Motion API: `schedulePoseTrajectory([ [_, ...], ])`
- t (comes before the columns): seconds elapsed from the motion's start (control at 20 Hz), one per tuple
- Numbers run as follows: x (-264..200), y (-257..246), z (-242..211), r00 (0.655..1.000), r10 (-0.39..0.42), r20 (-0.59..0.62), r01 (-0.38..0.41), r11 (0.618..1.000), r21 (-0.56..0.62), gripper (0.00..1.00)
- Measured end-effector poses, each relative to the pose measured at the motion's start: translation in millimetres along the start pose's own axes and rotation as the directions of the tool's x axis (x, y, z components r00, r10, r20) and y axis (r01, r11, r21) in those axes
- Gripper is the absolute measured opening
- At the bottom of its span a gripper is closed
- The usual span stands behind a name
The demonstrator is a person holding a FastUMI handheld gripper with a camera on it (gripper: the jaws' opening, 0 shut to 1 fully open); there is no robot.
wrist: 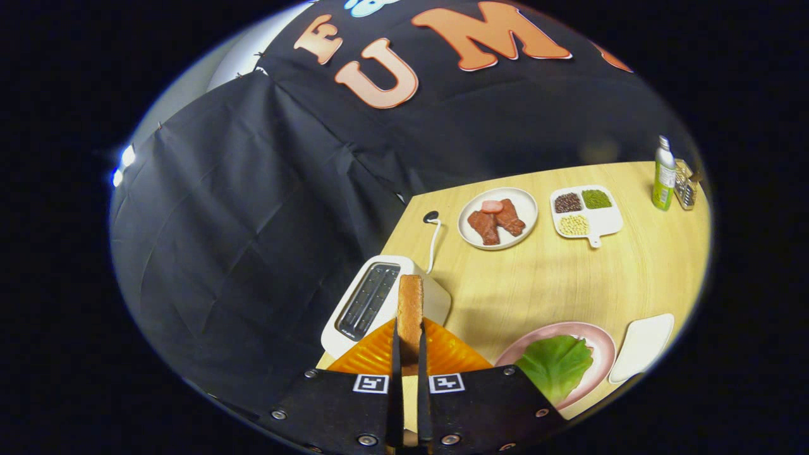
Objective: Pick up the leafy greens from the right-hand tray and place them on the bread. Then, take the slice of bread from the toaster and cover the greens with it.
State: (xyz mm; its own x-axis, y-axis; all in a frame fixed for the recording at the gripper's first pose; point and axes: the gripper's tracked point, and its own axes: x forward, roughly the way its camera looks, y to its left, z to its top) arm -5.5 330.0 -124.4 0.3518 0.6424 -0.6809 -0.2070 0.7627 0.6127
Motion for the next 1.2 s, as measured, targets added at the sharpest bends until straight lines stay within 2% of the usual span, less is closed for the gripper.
schedulePoseTrajectory([
  [0.3, -11, -51, -16, 1.0, -0.031, 0.005, 0.03, 0.997, 0.07, 0.09],
  [0.95, -21, -140, -80, 0.997, -0.078, -0.013, 0.079, 0.982, 0.173, 0.09],
  [1.2, -19, -176, -93, 0.988, -0.15, -0.019, 0.152, 0.976, 0.157, 0.09],
])
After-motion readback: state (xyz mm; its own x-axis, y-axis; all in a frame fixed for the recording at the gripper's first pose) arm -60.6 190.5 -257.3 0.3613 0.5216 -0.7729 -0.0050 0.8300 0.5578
